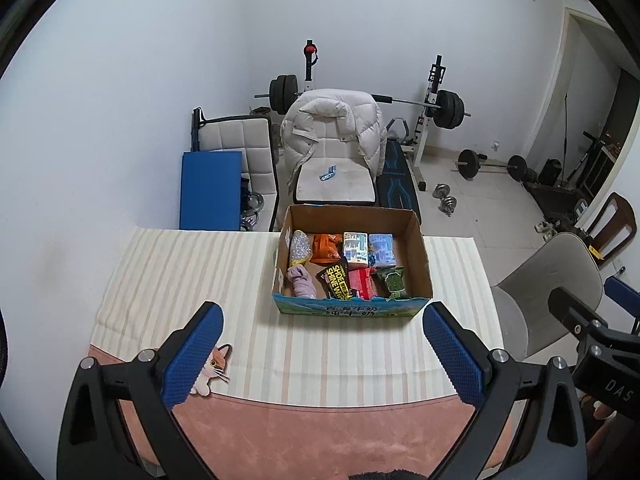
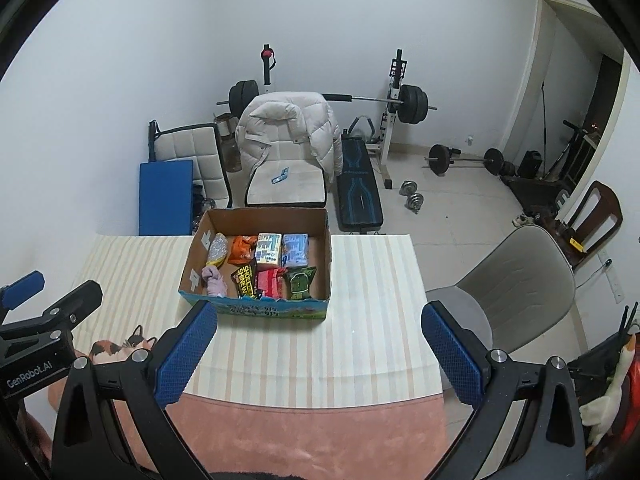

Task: Organize soft objects

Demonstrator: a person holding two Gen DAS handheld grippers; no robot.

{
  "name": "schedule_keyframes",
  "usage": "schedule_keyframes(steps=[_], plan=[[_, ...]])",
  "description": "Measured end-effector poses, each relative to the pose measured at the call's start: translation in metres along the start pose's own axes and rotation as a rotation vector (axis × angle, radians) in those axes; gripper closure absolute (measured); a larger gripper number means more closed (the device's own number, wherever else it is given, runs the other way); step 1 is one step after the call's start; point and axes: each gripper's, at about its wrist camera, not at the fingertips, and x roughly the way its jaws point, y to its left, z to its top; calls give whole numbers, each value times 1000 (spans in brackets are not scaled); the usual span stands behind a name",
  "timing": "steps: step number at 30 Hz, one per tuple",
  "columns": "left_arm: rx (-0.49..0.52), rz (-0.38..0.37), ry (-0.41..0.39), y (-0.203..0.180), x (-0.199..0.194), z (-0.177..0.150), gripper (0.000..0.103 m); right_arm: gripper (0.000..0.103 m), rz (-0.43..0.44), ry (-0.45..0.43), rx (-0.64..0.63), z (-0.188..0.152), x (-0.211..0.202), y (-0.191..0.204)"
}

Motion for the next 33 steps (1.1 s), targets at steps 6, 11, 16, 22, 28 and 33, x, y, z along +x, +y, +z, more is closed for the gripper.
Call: schedule_keyframes(steps=[6,11,16,22,28,33], plan=[[-1,2,0,-1,1,1,1,0,-5,-13,0,2,-1,3],[-2,-3,-2,-1,1,1,1,0,-10,-18,-1,5,-2,2],[0,5,-2,-1,1,1,1,0,-11,-21,1,5,-4,1],[0,12,-3,-4,2,1,0,0,-14,-19,0,8,-6,-3],[0,12,-6,-4,0,-1,1,0,-21,-22,4,9,-7,-7],[1,17,-5,-5,1,-1,1,0,-15,-19,5,8,-5,-7]])
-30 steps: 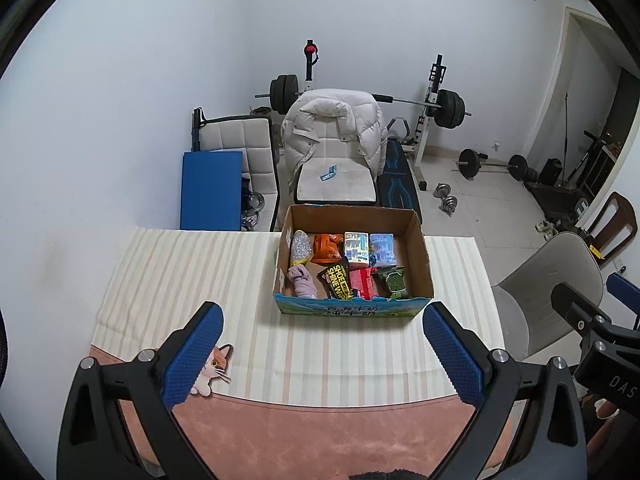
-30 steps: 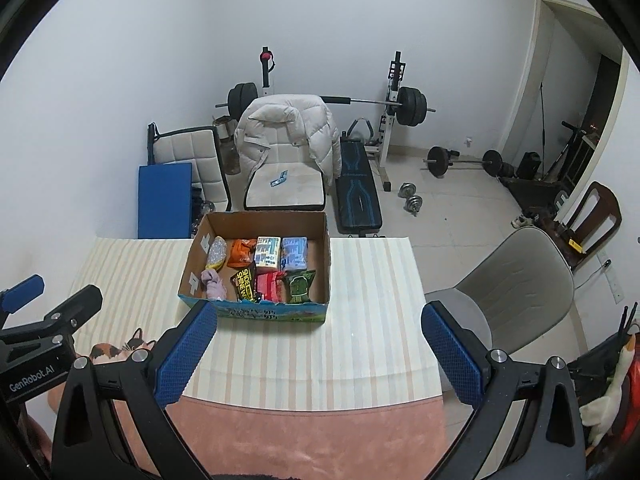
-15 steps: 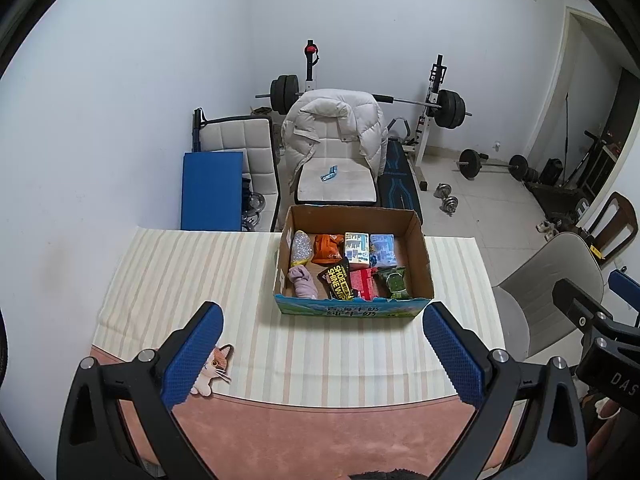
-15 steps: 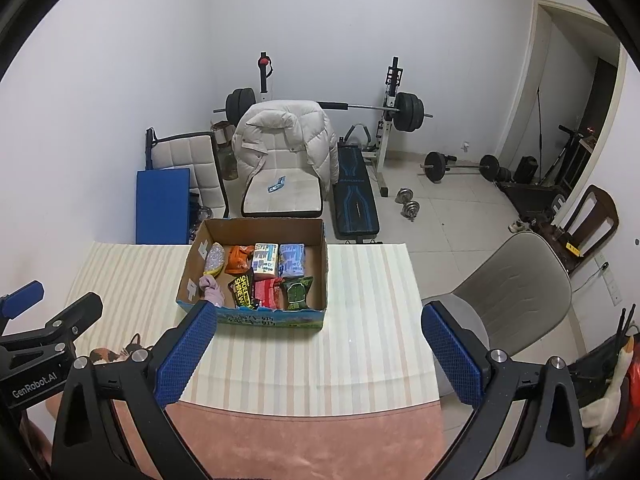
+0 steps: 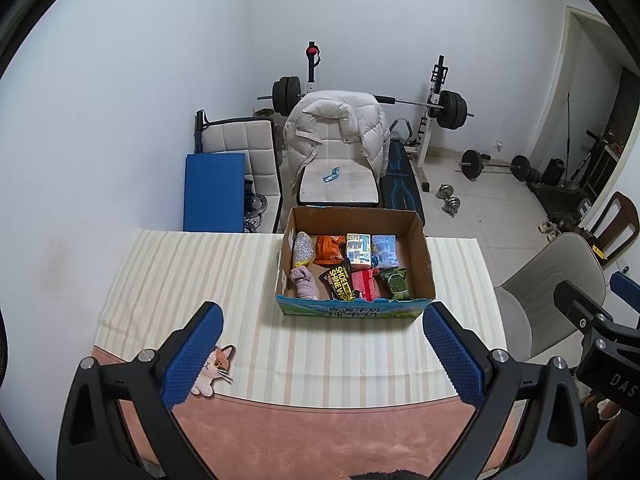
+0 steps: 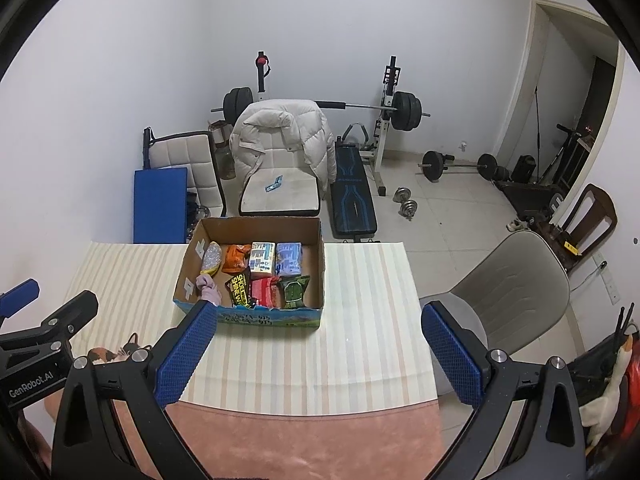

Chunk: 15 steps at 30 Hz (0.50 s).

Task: Organize soft objects

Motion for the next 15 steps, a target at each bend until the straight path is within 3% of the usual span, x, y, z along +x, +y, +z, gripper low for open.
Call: schedule_keyframes(steps=[15], plan=[[-1,2,-1,-1,0,0,0,0,1,-8,-12,-3,2,5]])
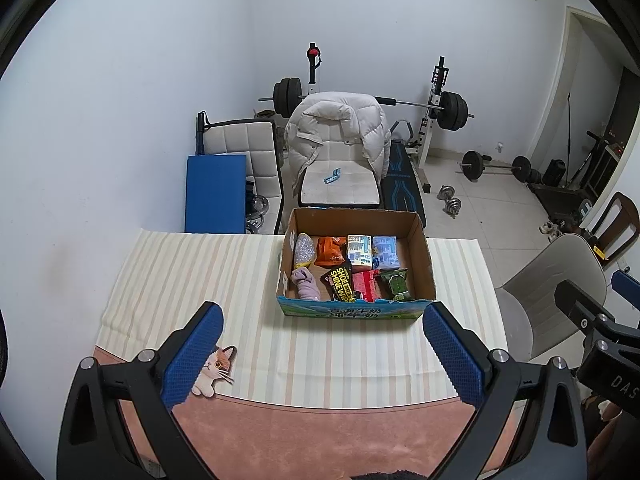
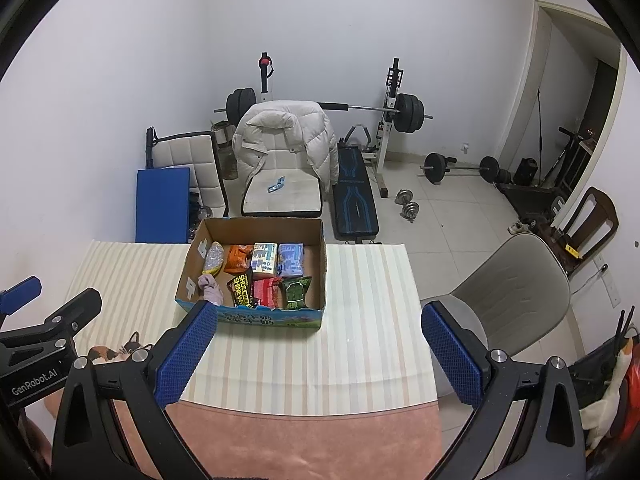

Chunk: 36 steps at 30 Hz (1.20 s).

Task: Organize soft objects

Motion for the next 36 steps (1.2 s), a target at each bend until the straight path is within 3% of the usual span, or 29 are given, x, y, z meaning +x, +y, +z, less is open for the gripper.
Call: schedule_keyframes(steps=[36], plan=[[-11,4,-7,3,-4,1,0,0,4,0,-3,3,1,3]])
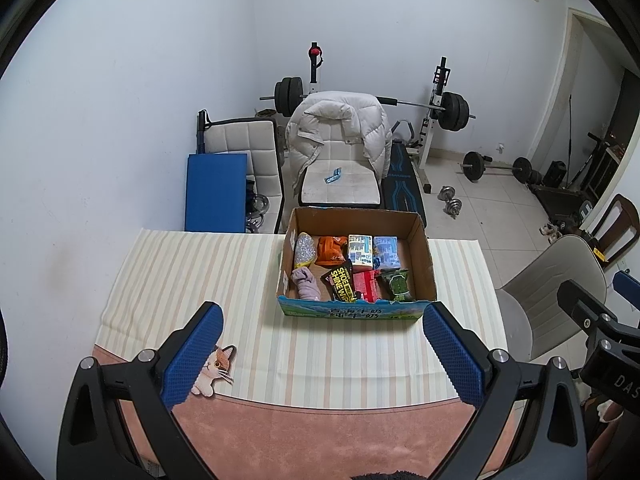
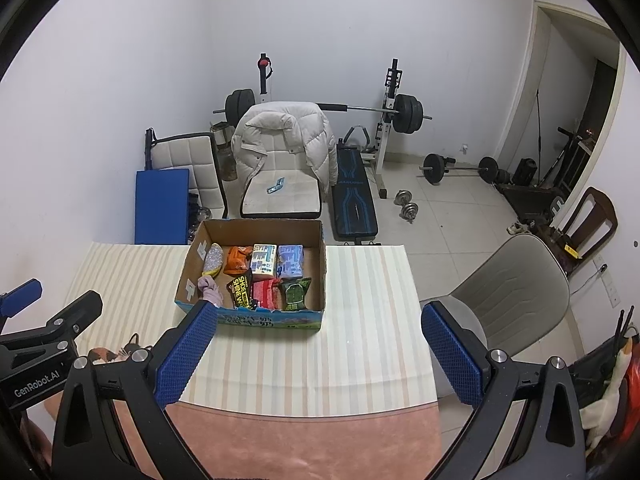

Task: Organize soft objects

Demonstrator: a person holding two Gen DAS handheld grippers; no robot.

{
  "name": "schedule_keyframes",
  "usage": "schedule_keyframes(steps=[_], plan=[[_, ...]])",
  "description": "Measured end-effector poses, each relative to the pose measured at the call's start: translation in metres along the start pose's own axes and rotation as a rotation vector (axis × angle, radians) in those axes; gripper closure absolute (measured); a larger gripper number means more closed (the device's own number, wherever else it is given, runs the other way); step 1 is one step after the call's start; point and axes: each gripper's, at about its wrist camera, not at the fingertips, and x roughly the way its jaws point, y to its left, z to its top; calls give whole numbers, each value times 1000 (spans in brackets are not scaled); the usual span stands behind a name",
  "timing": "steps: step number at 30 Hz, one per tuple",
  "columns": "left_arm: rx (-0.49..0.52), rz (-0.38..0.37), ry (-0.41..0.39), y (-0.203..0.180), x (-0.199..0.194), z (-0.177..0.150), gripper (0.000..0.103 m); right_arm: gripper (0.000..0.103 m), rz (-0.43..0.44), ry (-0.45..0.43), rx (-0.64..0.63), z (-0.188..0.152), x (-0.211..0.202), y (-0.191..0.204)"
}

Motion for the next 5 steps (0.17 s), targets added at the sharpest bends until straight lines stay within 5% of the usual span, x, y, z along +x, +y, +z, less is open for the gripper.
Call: schedule_keyframes(steps=[5], plan=[[-15,7,-9,2,-4,2,1,0,-6,-4,-1,-1,0,0]])
